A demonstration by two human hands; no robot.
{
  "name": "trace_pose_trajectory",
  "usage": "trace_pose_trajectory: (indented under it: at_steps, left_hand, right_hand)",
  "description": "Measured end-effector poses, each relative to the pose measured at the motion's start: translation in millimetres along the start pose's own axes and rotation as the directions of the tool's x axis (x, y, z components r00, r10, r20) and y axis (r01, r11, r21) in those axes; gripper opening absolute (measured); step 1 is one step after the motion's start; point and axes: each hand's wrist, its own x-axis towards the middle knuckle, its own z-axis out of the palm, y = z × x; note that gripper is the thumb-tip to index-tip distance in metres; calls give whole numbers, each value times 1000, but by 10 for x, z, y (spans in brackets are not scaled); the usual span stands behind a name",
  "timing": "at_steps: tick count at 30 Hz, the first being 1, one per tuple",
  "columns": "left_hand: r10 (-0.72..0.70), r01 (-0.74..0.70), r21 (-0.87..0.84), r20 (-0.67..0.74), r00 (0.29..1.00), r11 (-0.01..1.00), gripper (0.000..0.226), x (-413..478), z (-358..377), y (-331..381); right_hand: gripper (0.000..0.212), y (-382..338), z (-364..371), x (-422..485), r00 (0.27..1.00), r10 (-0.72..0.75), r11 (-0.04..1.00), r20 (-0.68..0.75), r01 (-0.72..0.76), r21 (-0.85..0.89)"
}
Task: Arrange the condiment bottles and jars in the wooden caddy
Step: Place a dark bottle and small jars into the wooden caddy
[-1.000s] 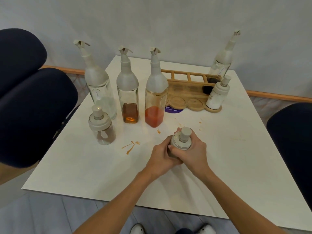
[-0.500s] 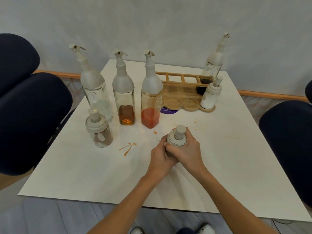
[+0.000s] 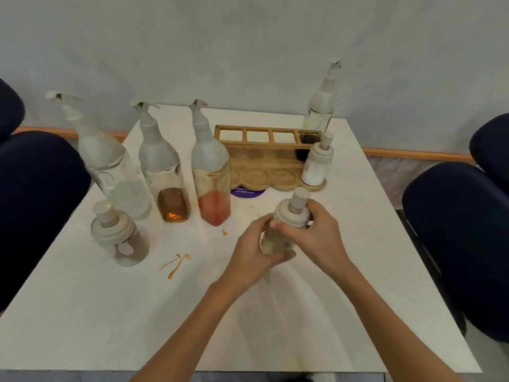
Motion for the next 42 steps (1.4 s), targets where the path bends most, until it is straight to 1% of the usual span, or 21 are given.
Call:
trace_pose_trajectory:
  at_steps: [2, 4, 7, 9, 11, 16, 20, 23, 30, 34, 38, 42]
  left_hand:
    - [29, -29, 12, -25, 999, 1000, 72, 186, 48, 144]
    - [70, -69, 24, -53, 996, 997, 65, 400, 82, 285]
    - [109, -105, 52, -61, 992, 993, 65, 730, 113, 438]
    - [94, -90, 65, -70, 993, 994, 67, 954, 123, 495]
    - [82, -77, 58, -83, 993, 995, 71, 1177, 121, 523]
    - [32, -26, 52, -111, 993, 998, 75, 1656, 71, 418]
    - [-29, 35, 71, -90, 996, 997, 74, 1871, 66, 294]
    - [-55, 56, 27, -63, 997, 998, 74, 1954, 91, 251]
    - [-79, 80, 14, -41, 996, 997, 77, 2103, 172, 94]
    - [-71, 71, -1, -38, 997, 997, 78, 2140, 209, 51]
    - [-79, 79, 10, -2, 997, 997, 77, 2172, 222, 53]
    - [-91, 91, 33, 4, 996, 995, 78, 2177, 247, 33]
  right_hand:
    - [49, -67, -110, 183, 999, -50, 999, 1, 50, -16]
    - [54, -118, -213, 366, 995, -97, 995, 4, 97, -33]
    - [54, -155, -383, 660, 984, -164, 983, 77, 169, -66]
    - [56, -178, -494, 864, 971, -197, 976, 138, 207, -65]
    - [57, -206, -589, 1073, 964, -217, 969, 151, 232, -86]
    - [44, -304, -690, 1538, 953, -273, 948, 128, 289, -130]
    - [41, -270, -585, 1781, 927, -318, 912, 198, 357, -203]
    - [44, -178, -480, 1880, 912, -323, 887, 253, 385, -256]
    - [48, -51, -395, 2005, 911, -294, 859, 290, 385, -337]
    - [53, -15, -359, 2011, 914, -271, 861, 301, 370, -349]
    - [54, -5, -351, 2008, 918, -270, 859, 291, 366, -358]
    - [55, -5, -352, 1992, 915, -266, 860, 303, 367, -354]
